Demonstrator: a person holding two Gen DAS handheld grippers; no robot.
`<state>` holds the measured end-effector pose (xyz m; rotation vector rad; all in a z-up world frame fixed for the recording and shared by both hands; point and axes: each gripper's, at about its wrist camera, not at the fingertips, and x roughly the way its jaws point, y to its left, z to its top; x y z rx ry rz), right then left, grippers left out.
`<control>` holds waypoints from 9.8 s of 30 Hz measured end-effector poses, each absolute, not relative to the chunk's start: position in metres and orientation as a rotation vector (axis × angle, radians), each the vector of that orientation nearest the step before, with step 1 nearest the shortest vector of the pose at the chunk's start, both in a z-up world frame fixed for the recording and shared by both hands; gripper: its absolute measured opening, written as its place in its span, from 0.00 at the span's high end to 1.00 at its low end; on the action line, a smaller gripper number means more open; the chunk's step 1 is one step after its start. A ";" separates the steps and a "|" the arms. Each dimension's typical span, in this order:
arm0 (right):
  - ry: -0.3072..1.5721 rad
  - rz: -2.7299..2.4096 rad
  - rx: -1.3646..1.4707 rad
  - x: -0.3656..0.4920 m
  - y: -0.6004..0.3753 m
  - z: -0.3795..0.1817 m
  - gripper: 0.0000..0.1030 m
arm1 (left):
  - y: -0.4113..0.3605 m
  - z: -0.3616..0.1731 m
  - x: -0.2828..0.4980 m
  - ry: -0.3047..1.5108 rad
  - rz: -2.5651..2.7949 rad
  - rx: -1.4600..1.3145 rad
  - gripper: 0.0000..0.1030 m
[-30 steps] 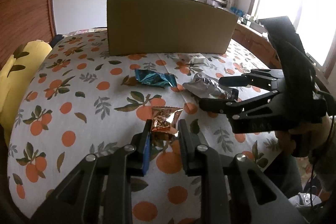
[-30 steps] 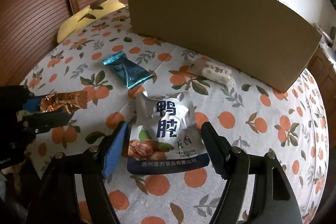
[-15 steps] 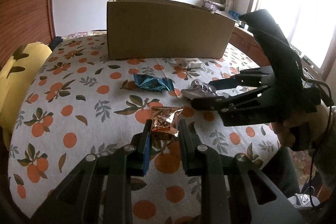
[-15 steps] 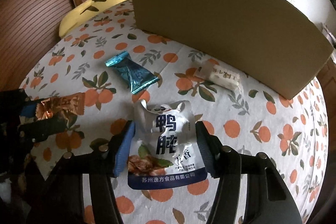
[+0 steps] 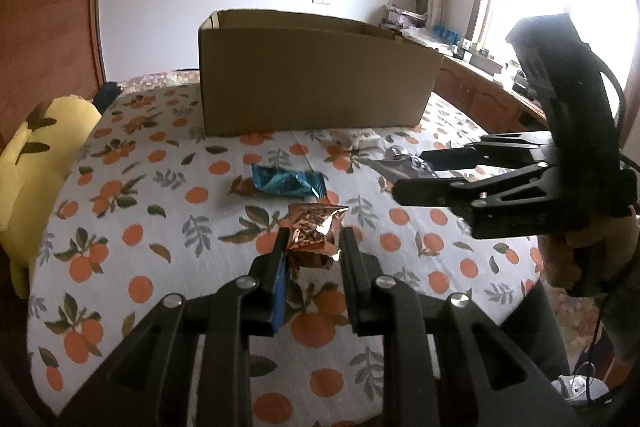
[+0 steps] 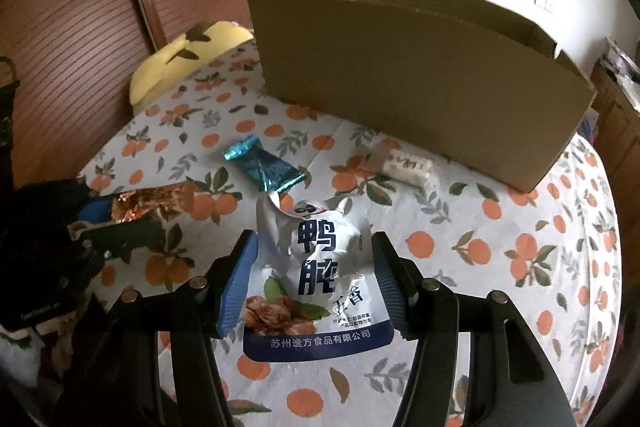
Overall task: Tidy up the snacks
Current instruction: 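Grasp the white duck pouch with the right tool while the left tool grasps the copper candy, then carry both items over the box and open both tools to drop them inside, then return the right tool toward the white bar while the left tool grasps the teal candy, then lower the right tool onto the white bar and close it while the left tool lifts the teal candy, then carry the white bar and teal candy over the box with both tools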
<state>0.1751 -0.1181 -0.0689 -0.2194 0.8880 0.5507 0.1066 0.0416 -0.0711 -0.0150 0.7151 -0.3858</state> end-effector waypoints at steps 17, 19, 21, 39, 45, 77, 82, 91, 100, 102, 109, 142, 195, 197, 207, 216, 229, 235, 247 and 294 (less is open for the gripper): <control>0.753 0.503 -0.213 0.201 -0.159 0.012 0.43 | 0.021 -0.002 0.164 0.596 -0.416 0.067 0.80; 0.741 0.496 -0.222 0.209 -0.160 0.019 0.43 | 0.017 0.002 0.173 0.584 -0.418 0.073 0.79; 0.733 0.492 -0.230 0.214 -0.161 0.024 0.43 | 0.012 0.005 0.183 0.577 -0.423 0.075 0.79; 0.711 0.471 -0.267 0.285 -0.155 0.032 0.43 | -0.003 0.030 0.265 0.537 -0.423 0.095 0.79; 0.726 0.449 -0.258 0.320 -0.154 0.028 0.43 | 0.005 0.029 0.289 0.543 -0.401 0.081 0.79; 0.793 0.393 -0.242 0.376 -0.155 -0.016 0.42 | 0.005 -0.007 0.327 0.618 -0.369 0.073 0.70; 0.797 0.388 -0.242 0.378 -0.154 -0.017 0.42 | 0.005 -0.004 0.324 0.612 -0.364 0.072 0.61; 0.739 0.385 -0.188 0.363 -0.164 -0.005 0.32 | 0.011 0.005 0.303 0.582 -0.360 0.068 0.53; 0.659 0.458 -0.107 0.298 -0.179 0.023 0.32 | 0.021 0.012 0.249 0.547 -0.390 0.067 0.52; 0.661 0.475 -0.096 0.285 -0.181 0.022 0.32 | 0.023 0.007 0.236 0.552 -0.396 0.066 0.52; 0.688 0.497 -0.085 0.242 -0.185 0.002 0.32 | 0.031 -0.025 0.205 0.614 -0.411 0.088 0.52; 0.853 0.496 -0.036 0.214 -0.178 -0.092 0.32 | 0.008 -0.091 0.231 0.873 -0.519 0.234 0.53; 1.054 0.671 -0.317 0.295 -0.124 -0.104 0.37 | 0.030 -0.085 0.187 0.843 -0.553 0.171 0.80; 1.054 0.670 -0.341 0.291 -0.124 -0.104 0.46 | 0.030 -0.084 0.187 0.840 -0.554 0.167 0.80; 1.026 0.612 -0.418 0.286 -0.117 -0.103 0.69 | 0.032 -0.077 0.178 0.825 -0.544 0.139 0.80; 0.985 0.600 -0.401 0.268 -0.118 -0.100 0.80 | 0.035 -0.069 0.170 0.808 -0.526 0.134 0.80; 0.808 0.536 -0.250 0.233 -0.158 -0.028 0.80 | 0.029 -0.022 0.177 0.684 -0.503 0.094 0.80; 0.749 0.514 -0.242 0.222 -0.170 0.001 0.80 | 0.022 0.009 0.191 0.620 -0.507 0.075 0.80; 0.675 0.480 -0.230 0.227 -0.176 0.033 0.80 | 0.003 0.048 0.234 0.538 -0.489 0.071 0.80; 0.775 0.444 -0.211 0.381 -0.141 -0.017 0.80 | -0.015 -0.010 0.360 0.780 -0.469 0.126 0.79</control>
